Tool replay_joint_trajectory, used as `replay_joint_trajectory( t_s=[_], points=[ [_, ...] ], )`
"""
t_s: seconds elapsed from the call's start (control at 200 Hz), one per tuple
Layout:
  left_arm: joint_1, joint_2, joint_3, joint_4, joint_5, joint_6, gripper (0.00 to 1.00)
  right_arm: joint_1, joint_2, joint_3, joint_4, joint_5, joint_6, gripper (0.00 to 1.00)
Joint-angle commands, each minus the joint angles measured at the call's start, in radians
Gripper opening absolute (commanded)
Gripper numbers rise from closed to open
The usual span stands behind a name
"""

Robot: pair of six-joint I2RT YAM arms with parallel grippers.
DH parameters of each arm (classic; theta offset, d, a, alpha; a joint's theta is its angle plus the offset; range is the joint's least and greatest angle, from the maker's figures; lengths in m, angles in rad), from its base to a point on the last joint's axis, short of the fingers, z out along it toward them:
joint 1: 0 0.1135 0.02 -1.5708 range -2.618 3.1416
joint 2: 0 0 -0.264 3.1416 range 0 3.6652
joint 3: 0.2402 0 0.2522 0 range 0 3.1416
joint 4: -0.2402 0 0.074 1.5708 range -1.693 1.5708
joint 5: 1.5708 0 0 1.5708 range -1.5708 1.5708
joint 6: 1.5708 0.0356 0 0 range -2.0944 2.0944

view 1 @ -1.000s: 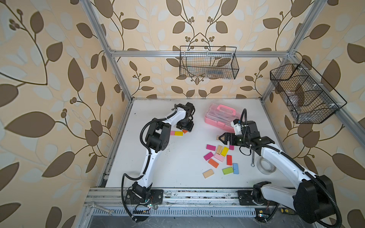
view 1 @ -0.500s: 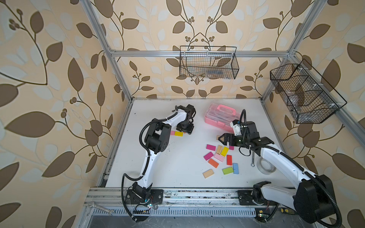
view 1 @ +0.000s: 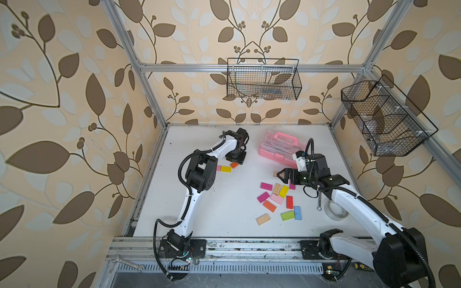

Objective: Assemble the number 7 with building blocks
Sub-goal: Pick up the building block from the center of the board.

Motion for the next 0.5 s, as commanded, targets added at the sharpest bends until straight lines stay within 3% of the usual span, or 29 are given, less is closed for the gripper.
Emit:
replay_joint_trajectory(
  t_s=[0.0, 0.085, 0.39, 0.495],
  points=[
    [-0.001, 0.011, 0.026, -0.036, 0.017, -0.017, 0.34, -0.008, -0.016, -0.022, -0.019, 0.011, -0.016, 1.00],
    [-0.001, -0.002, 0.020, -0.031, 0.024, -0.030, 0.22, -0.012, -0.016, -0.022, -0.013, 0.010, -0.013, 1.00],
    [-0.001, -0.171, -0.005, 0.004, 0.077, -0.104, 0.18, -0.008, 0.010, -0.024, 0.029, -0.013, 0.007, 1.00],
    [-0.001, -0.273, -0.080, 0.033, 0.090, -0.141, 0.18, -0.004, 0.009, -0.022, 0.034, -0.017, 0.012, 1.00]
  ],
)
